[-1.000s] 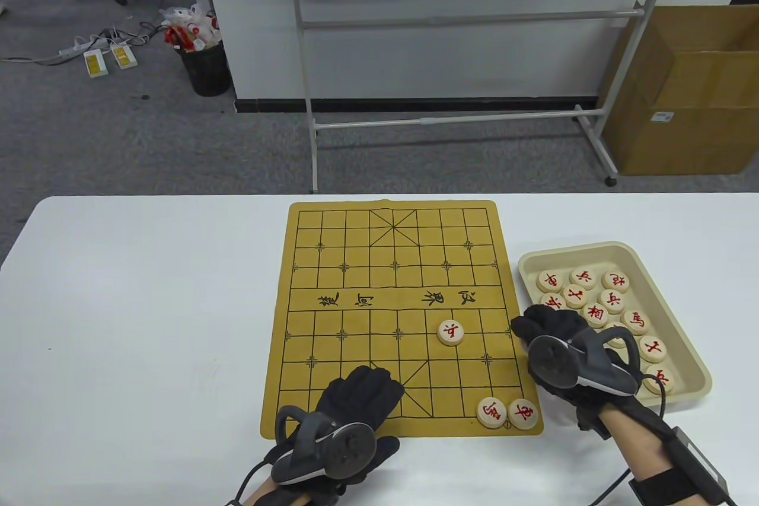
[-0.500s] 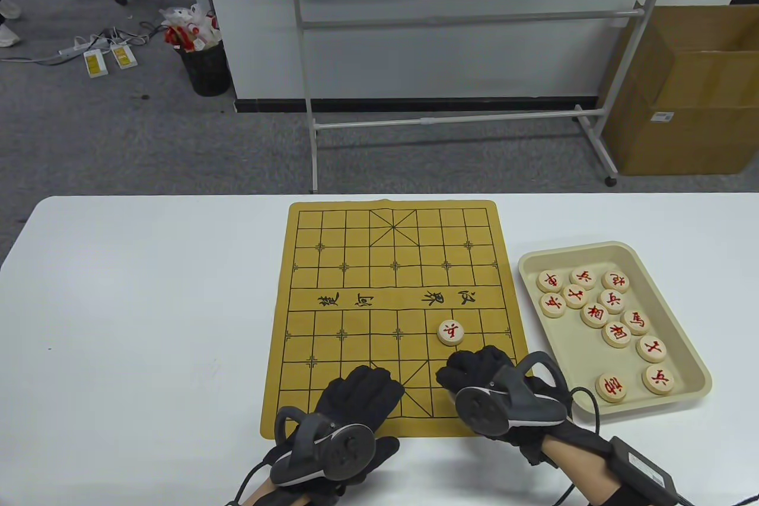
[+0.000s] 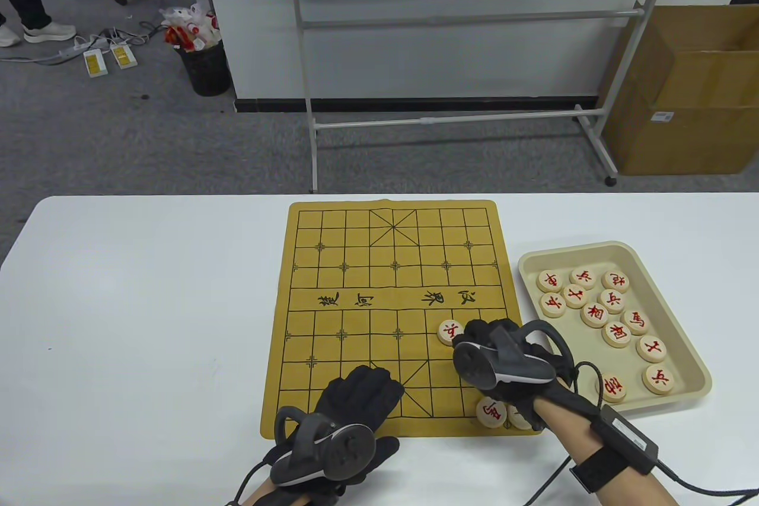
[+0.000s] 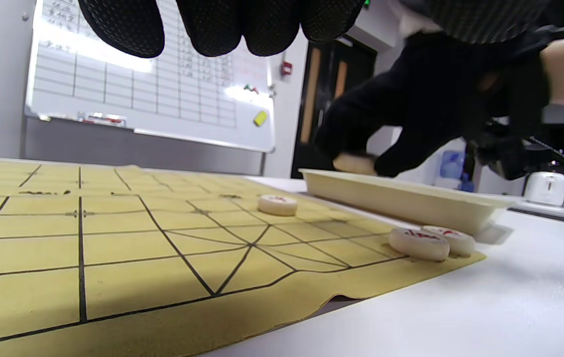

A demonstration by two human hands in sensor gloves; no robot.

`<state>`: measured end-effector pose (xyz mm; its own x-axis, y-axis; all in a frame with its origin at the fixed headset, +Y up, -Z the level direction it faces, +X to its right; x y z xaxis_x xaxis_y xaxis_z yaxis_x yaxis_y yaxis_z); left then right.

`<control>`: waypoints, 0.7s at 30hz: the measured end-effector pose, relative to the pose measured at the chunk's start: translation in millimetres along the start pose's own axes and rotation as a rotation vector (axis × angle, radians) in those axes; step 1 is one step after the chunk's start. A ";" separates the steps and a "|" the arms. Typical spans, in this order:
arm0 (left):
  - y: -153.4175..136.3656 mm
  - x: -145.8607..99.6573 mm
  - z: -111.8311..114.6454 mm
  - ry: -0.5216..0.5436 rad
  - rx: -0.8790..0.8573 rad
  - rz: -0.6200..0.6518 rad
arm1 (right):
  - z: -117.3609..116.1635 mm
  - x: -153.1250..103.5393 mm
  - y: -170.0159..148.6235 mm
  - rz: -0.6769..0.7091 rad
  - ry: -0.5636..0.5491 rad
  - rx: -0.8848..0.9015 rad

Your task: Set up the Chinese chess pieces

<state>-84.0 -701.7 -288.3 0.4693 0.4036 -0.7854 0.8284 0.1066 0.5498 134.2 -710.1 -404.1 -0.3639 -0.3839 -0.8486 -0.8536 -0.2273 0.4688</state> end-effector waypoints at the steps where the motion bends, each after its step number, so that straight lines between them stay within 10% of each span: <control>1: 0.0 0.0 0.1 -0.001 -0.001 0.000 | -6.2 8.1 -6.3 -0.021 0.016 0.009; 12: 0.1 0.2 0.6 -0.007 0.001 0.001 | -39.9 47.6 -12.8 -0.091 0.161 0.029; 21: 0.3 0.0 -0.3 0.000 -0.002 0.002 | -10.6 12.6 -22.6 -0.108 0.035 0.054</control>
<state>-83.9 -701.4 -288.0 0.4711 0.4034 -0.7844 0.8269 0.1076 0.5519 152.8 -719.3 -422.8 -0.2566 -0.3906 -0.8841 -0.9064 -0.2203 0.3605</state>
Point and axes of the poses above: the tracker on the back of each hand, its own y axis roughly to the thumb side, its own x axis roughly from the wrist to the fingertips, z = x × y, the point moved 3 cm from there along x, roughly from the wrist to the fingertips, and after that the axes turned 14 degrees about y, right-handed, at the moved point
